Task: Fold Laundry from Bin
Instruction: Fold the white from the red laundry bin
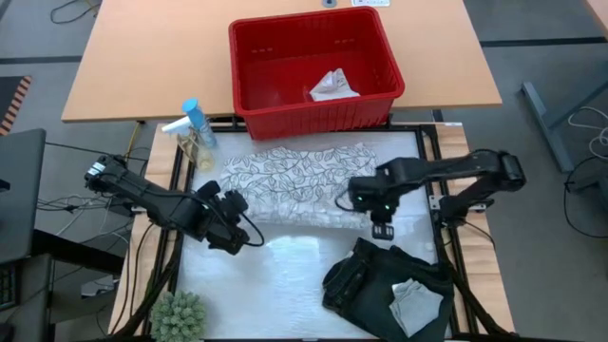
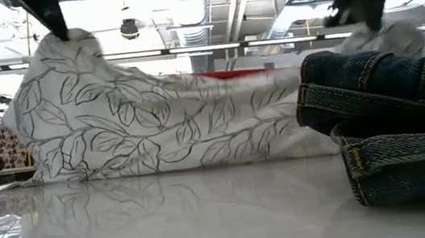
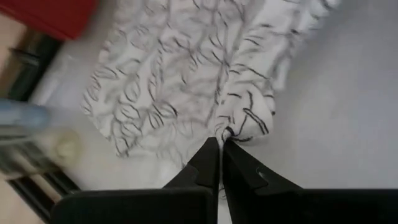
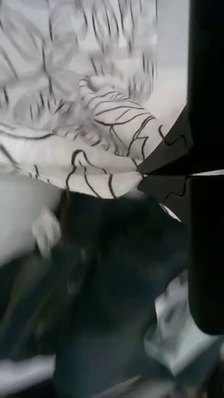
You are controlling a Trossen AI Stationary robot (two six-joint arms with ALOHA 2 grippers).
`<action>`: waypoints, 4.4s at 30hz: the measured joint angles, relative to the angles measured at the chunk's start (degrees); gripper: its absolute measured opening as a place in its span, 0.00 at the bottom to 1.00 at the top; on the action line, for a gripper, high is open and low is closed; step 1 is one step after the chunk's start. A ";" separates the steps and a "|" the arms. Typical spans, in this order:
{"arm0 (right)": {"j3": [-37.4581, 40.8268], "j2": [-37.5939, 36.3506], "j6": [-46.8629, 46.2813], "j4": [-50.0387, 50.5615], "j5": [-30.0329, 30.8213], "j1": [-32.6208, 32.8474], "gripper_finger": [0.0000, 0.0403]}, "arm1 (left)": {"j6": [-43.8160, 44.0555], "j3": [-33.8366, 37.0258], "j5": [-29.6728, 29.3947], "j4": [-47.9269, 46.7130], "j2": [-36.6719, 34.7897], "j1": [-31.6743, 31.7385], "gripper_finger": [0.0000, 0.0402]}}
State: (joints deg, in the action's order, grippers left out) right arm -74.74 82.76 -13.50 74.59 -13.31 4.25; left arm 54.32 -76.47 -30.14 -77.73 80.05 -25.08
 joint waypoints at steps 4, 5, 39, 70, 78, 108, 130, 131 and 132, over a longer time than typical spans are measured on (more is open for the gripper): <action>0.00 -2.63 -6.83 -0.08 0.13 5.01 0.05 | 0.79 0.00 4.09 0.05 0.00 -1.29 0.00; 0.00 -2.77 -8.06 -0.27 0.75 6.01 0.05 | 1.37 0.00 4.65 0.05 0.00 -1.72 0.00; 0.02 4.25 33.77 -11.88 16.25 -32.30 0.05 | -2.73 15.23 -17.67 6.97 0.11 18.14 0.00; 0.04 15.87 40.60 -25.84 11.12 -41.94 0.15 | -11.82 26.34 -15.36 28.20 0.09 37.71 0.00; 0.04 15.89 40.12 -28.45 10.43 -42.48 0.34 | -12.50 26.34 -14.08 27.04 0.09 37.95 0.11; 2.72 15.91 42.66 -22.57 6.83 -14.08 0.52 | -38.77 33.33 -1.83 62.06 0.11 13.99 0.26; 16.85 15.87 30.84 -33.19 13.49 -13.16 0.62 | -44.68 35.37 -3.39 61.09 5.98 14.45 0.26; 17.30 15.87 30.76 -33.72 13.49 -13.18 0.62 | -44.56 35.73 -2.90 61.91 6.98 14.45 0.26; 17.62 15.87 30.45 -34.26 13.49 -13.15 0.62 | -44.00 35.95 -2.15 62.29 7.83 14.43 0.26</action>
State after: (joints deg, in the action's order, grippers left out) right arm -57.12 98.63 16.95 40.33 0.18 -8.90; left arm 10.32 -40.52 -32.28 -15.44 87.88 -10.66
